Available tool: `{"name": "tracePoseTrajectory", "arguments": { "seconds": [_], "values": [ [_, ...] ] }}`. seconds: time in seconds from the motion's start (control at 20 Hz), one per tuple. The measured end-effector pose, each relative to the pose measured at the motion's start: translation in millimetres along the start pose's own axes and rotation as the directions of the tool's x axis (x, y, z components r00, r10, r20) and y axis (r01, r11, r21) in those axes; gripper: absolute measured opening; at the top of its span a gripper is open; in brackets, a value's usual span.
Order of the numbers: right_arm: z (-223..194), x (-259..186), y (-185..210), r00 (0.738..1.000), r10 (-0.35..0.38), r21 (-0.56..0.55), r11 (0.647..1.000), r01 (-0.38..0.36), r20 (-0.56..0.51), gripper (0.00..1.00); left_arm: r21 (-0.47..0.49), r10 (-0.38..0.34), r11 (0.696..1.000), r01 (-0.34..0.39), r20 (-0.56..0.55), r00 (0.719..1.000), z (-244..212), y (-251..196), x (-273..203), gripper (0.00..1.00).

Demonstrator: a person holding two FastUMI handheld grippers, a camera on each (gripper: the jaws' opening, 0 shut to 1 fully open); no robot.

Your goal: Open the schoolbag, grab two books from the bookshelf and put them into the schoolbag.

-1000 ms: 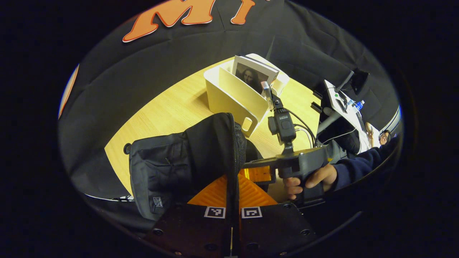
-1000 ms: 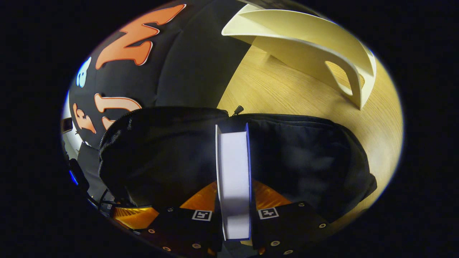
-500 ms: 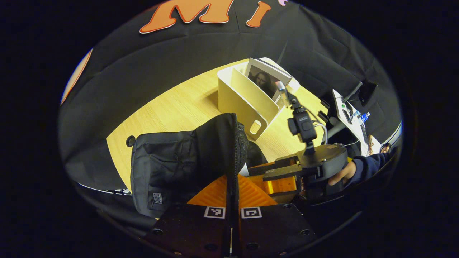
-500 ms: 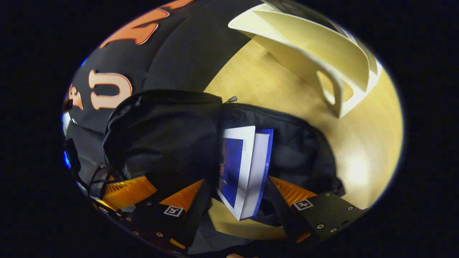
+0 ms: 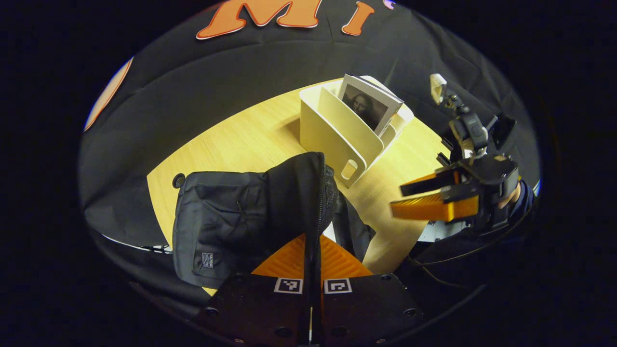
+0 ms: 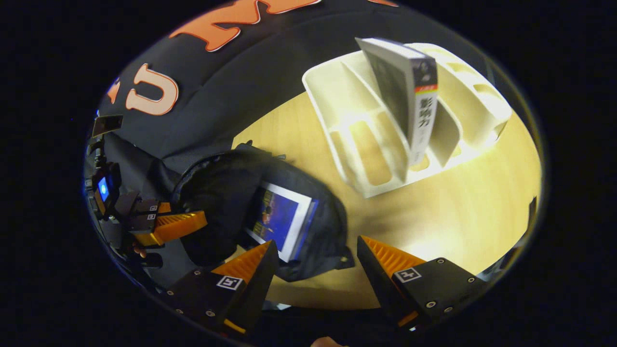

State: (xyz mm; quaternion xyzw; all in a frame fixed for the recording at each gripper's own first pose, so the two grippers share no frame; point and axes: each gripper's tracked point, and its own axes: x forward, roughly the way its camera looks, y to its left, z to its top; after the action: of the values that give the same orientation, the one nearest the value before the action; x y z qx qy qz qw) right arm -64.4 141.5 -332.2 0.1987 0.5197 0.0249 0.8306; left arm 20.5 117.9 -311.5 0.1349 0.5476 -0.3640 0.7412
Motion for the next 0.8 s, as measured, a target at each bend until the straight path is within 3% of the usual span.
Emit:
{"name": "tracePoseTrajectory", "arguments": {
  "seconds": [0.3,0.55,0.8],
  "values": [
    [73,-69,-58,0.99,-0.138,-0.124,0.982,0.141,0.033,0.98,-0.065,0.029,0.997,-0.029,-0.001,1.0,-4,-3,5,0.02],
    [111,-105,-72,0.987,-0.162,-0.217,0.963,0.16,0.007,0.98,-0.147,0.041,0.988,-0.04,0.002,0.999,-9,-3,12,0.02],
    [158,-104,-62,0.987,-0.158,-0.278,0.95,0.141,-0.038,0.98,-0.223,0.059,0.973,-0.057,0.002,0.998,-14,-2,16,0.02]
  ]
}}
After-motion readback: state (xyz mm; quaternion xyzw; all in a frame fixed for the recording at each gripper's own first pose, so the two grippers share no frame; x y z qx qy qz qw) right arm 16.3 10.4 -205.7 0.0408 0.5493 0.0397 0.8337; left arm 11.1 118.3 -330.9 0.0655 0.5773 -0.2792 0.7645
